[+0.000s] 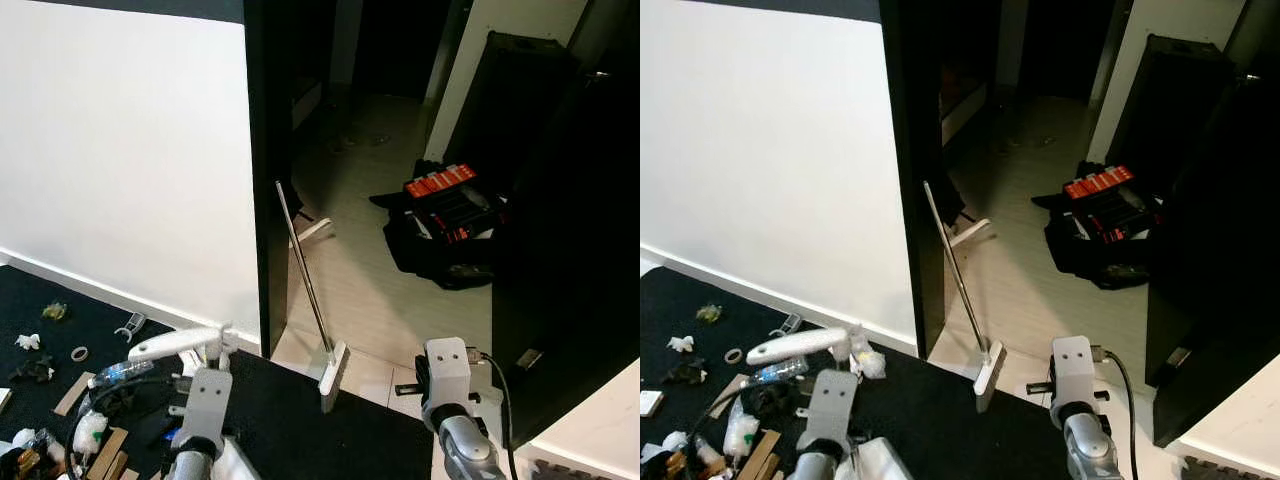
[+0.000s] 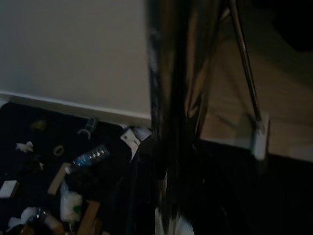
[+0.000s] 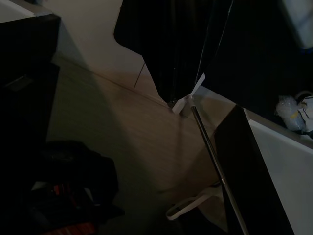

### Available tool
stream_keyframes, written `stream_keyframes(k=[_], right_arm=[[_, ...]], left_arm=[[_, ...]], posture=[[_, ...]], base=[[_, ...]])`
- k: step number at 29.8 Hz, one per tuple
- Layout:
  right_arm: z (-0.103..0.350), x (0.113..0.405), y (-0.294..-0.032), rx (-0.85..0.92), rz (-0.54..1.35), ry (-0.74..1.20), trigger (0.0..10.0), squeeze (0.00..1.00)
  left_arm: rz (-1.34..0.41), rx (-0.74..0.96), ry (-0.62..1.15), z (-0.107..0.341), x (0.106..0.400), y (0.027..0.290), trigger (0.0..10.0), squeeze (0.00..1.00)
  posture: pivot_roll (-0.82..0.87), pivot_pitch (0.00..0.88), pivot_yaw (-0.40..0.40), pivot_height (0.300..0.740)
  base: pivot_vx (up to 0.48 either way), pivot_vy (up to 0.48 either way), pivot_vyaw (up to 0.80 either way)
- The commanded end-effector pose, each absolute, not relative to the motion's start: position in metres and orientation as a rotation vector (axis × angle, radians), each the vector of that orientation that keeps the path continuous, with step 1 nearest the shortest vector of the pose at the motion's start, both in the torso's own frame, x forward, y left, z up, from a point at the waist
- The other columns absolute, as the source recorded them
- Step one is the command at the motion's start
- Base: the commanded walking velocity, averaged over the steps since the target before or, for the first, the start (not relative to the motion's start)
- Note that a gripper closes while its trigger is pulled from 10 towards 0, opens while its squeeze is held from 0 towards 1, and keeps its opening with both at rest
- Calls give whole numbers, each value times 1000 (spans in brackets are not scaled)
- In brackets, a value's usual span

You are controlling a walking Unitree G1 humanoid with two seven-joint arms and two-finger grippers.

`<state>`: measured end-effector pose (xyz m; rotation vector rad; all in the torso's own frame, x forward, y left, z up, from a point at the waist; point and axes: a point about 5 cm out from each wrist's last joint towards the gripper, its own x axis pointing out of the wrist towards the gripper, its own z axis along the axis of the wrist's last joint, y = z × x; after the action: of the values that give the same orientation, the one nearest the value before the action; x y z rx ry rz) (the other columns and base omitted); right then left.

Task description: Sweep floor

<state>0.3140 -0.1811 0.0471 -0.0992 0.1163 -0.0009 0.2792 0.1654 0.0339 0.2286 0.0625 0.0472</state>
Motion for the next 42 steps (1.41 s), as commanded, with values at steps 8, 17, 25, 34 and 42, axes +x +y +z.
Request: stream_keyframes(k=[8,17,25,34,42], right_arm=[[49,316,-188,-82,-30,118,10000,0],[48,316,-187,-82,-29,119,10000,0],[46,315,-186,-81,-27,126,10000,0],[45,315,-185,-81,-26,130,10000,0],[45,315,-185,-78,-27,128,10000,0]], left_arm=[[-17,141,-41,68,297,176,10000,0],[-109,125,-54,78,301,178,10000,0],[-89,181,-67,81,302,182,10000,0],[-119,122,-71,79,298,181,10000,569],[-139,53,-38,75,298,180,10000,0]], posture=[[-30,142,-15,740],[-32,141,-15,740],[-29,140,-13,740],[-31,138,-12,740],[-28,137,-11,740]], base=[[0,0,0],[0,0,0],[0,0,0],[0,0,0],[0,0,0]])
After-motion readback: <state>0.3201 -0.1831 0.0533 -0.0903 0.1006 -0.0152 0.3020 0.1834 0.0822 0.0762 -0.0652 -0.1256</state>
